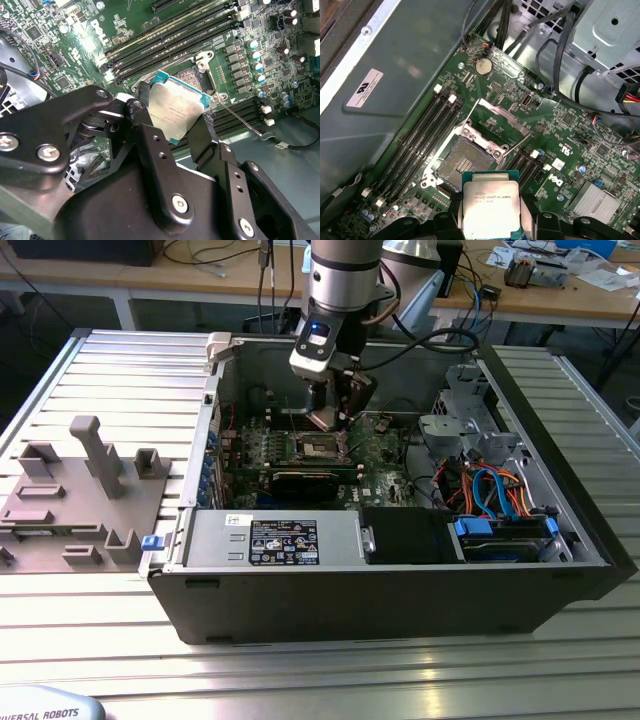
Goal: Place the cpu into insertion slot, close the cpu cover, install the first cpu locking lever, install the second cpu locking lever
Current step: 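Place the cpu into insertion slot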
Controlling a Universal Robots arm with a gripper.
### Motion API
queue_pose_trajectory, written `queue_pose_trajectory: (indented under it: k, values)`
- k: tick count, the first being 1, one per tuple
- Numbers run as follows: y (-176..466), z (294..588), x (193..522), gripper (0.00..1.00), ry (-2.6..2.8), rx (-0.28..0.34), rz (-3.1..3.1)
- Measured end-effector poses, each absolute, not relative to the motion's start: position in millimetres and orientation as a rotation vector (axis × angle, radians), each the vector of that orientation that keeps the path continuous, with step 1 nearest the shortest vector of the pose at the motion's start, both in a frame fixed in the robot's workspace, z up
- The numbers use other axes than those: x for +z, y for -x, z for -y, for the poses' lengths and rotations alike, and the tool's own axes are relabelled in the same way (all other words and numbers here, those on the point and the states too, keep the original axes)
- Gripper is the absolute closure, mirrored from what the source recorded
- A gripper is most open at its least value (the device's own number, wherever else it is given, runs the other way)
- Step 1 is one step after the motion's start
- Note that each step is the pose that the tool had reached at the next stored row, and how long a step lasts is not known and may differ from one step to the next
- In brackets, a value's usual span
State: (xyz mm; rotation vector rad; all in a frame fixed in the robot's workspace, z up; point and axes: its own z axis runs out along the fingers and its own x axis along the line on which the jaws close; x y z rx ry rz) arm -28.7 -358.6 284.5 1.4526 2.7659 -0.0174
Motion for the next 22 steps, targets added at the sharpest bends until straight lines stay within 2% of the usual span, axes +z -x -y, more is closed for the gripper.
queue_pose_trajectory:
  k: [22]
  values:
    - [28.7, 358.6, 282.0, 0.46, -1.477, -0.019, -2.753]
